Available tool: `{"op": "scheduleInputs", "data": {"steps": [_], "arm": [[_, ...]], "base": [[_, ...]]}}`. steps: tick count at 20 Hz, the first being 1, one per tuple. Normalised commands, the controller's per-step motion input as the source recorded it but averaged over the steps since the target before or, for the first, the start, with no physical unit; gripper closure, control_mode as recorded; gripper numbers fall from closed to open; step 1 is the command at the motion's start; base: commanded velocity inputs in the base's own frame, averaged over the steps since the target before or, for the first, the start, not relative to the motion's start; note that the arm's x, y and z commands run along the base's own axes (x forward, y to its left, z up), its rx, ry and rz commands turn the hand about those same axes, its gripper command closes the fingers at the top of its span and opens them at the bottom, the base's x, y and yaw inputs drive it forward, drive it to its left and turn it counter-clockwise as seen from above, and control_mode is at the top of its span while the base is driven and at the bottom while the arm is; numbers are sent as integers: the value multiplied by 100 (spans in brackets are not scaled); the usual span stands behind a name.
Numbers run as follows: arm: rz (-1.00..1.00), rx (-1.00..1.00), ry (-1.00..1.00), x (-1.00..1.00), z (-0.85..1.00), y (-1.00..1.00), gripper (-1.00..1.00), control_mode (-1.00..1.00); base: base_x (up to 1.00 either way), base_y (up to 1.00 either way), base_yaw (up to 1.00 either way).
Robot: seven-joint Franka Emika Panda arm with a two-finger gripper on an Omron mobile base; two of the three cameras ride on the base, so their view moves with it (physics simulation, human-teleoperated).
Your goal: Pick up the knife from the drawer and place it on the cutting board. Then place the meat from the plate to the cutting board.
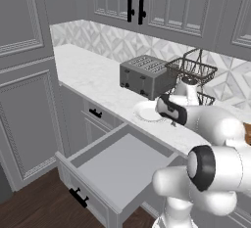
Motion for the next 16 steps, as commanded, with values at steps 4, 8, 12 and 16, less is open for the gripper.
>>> {"op": "scheduleInputs", "data": {"steps": [4, 8, 12, 16], "arm": [[0, 0, 4, -57, 49, -61, 100, -100], [0, 0, 6, -56, 34, -60, 100, -100], [0, 0, 4, -48, 21, -55, 100, -100], [0, 0, 5, -37, 6, -58, 100, -100]], "base": [[0, 0, 0], [0, 0, 0], [0, 0, 0], [0, 0, 0]]}}
